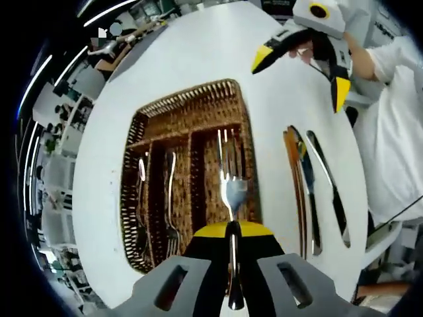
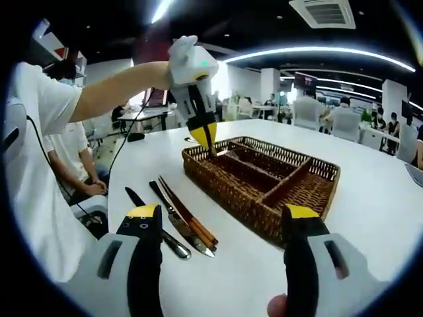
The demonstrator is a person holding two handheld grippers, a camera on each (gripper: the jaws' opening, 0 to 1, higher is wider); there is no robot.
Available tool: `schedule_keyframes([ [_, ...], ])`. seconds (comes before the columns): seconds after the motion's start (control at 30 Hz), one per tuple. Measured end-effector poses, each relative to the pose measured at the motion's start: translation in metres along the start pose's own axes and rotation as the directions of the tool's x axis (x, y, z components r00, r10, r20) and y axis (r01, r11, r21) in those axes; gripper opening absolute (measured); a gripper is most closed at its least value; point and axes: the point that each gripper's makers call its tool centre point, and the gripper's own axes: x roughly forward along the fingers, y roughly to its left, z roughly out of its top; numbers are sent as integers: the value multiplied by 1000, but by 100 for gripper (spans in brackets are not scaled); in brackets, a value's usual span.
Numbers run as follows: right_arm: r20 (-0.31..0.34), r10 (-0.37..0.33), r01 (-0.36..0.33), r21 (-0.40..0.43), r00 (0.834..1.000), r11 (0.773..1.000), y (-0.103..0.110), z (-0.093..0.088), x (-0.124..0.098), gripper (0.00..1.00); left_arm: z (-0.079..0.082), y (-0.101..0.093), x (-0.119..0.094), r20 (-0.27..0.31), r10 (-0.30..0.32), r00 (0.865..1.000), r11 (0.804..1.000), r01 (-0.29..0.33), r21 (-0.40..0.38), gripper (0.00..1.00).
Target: Arrange the knives, forks, and spoons in their matching storage slots by inserting each utensil handle-first until every utensil is classified and aligned in the correct compartment
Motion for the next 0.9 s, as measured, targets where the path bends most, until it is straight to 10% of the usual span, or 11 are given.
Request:
schedule_keyframes([
  [0.67,-31,-1,2,33,1000,999,-26,-5,13,76,1,90,38,7,-15,1000,1000,15,-13,1],
  [0.9,-36,2,0,45,999,999,-30,-8,19,76,-1,79,57,11,-23,1000,999,24,-25,1],
])
